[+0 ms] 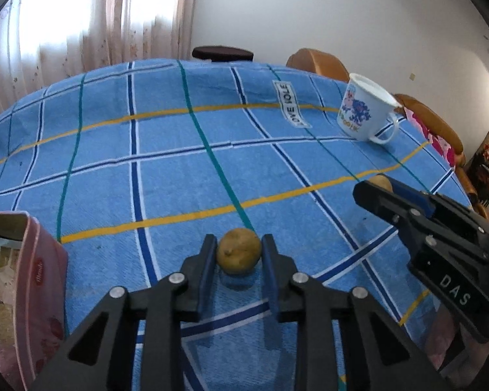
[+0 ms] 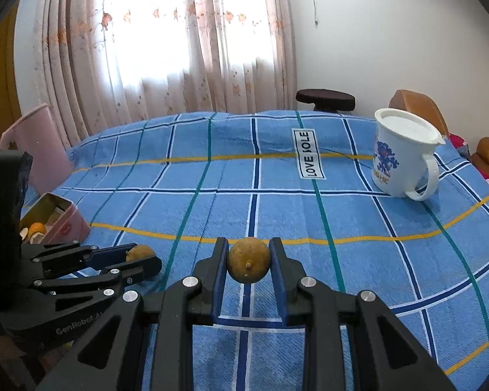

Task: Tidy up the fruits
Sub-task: 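Grasp a small brown fruit with the right gripper while the left grasps another, then carry both small brown fruits over the pink tin box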

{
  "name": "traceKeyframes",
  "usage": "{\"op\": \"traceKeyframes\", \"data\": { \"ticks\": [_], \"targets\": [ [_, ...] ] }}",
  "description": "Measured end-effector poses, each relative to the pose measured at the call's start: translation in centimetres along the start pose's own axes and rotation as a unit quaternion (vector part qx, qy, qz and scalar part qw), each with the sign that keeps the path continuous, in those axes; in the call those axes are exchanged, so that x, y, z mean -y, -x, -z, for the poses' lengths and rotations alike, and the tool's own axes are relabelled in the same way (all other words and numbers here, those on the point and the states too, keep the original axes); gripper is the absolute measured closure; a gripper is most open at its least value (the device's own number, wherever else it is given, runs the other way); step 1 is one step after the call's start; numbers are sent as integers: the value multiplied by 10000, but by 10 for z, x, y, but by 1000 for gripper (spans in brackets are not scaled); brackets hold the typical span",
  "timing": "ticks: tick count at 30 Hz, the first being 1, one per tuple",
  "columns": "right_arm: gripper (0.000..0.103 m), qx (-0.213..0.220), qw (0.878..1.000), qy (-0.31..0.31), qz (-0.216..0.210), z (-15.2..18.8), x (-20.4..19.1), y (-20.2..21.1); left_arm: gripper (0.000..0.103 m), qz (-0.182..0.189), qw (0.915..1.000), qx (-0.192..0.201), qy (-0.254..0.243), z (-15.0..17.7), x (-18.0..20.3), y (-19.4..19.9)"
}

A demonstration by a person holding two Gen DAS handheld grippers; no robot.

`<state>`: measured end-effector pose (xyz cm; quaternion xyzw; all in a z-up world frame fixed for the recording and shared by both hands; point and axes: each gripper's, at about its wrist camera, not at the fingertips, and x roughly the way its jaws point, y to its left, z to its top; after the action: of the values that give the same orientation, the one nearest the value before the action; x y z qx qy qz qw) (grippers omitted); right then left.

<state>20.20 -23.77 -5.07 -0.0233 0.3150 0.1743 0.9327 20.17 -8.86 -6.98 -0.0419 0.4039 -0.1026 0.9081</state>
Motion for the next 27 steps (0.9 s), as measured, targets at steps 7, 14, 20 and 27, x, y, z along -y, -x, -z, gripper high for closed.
{"op": "traceKeyframes", "data": {
  "ticks": [7,14,20,27],
  "targets": [
    [76,280,9996,80,-72,0,-3,11,74,-196,9987,461,-82,0,4,16],
    [76,555,9983,90,-118,2,-4,22,74,-322,9955,886,-109,2,6,30],
    [76,789,9967,170,-130,4,-7,32,74,-369,9932,1104,-64,4,5,38],
    [76,1077,9936,325,-124,8,-15,45,74,-445,9893,1390,-60,10,5,49]
  ]
}}
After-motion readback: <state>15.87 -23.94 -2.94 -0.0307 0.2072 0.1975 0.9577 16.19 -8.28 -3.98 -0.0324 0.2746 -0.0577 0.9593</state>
